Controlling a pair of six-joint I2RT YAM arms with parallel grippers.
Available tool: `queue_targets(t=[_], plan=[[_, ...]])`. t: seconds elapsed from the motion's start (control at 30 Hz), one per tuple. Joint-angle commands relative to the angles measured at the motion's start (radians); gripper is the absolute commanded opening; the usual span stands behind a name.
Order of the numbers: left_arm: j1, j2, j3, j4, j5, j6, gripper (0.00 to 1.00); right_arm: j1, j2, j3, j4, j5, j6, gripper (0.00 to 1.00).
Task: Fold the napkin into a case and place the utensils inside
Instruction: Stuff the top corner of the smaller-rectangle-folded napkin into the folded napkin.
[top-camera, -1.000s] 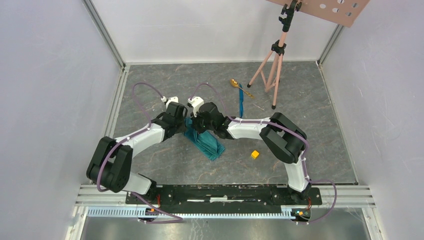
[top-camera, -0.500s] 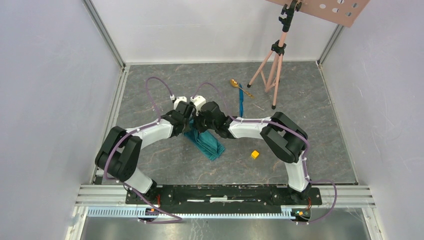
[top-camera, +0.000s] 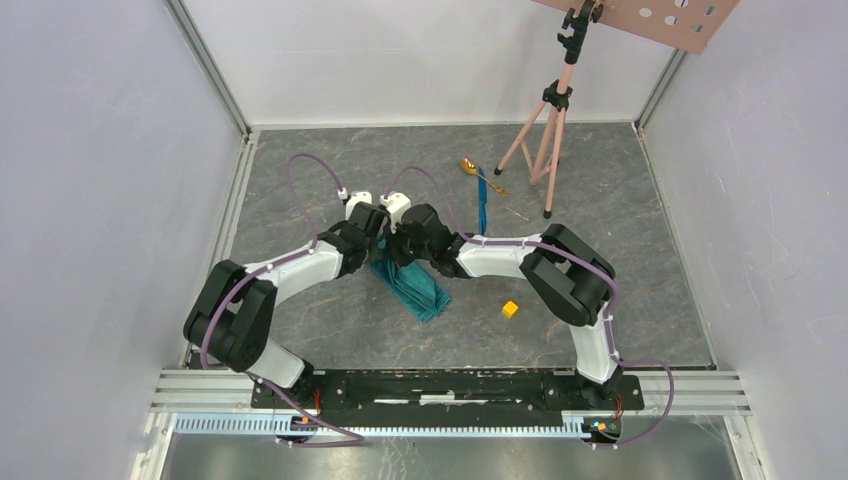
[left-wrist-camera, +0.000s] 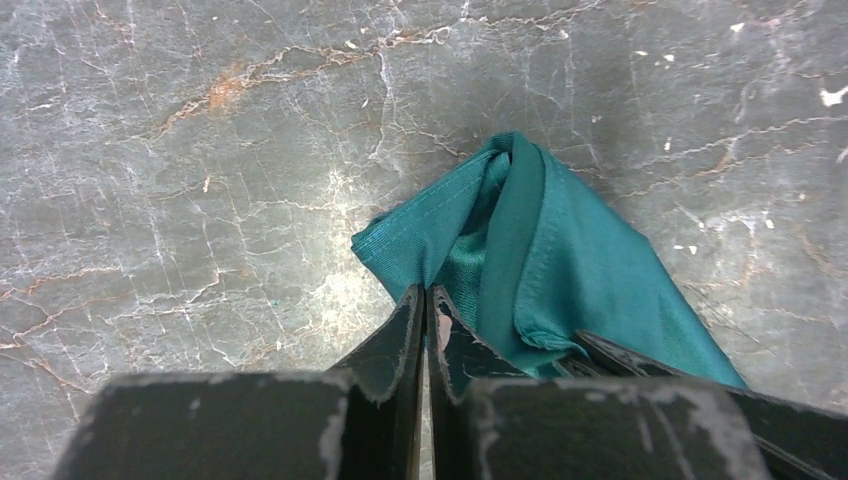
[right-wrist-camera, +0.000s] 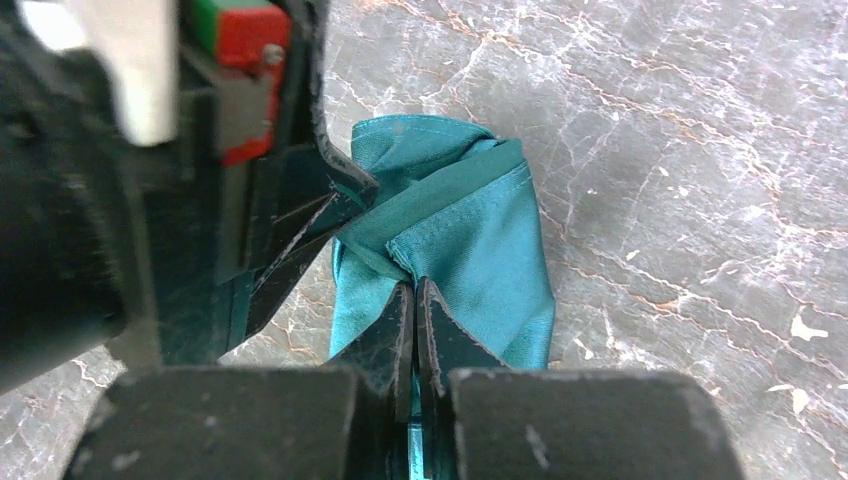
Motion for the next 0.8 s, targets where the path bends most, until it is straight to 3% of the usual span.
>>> queue_targets(t=[0.0, 0.4, 0.77], plan=[[-0.003, -0.081, -0.033, 0.065, 0.012, 0.011, 0.07, 0.013, 0.030, 0.038, 0.039, -0.035, 0.016, 0.00], [0.007, -0.126, -0.074, 0.093, 0.059, -0.009, 0.06, 0.031, 0.099, 0.085, 0.018, -0.011, 0.003, 0.00], [0.009, -0.160, -0.077, 0.076, 0.061, -0.012, 0.05, 0.033, 0.102, 0.107, -0.054, 0.102, 0.002, 0.00]])
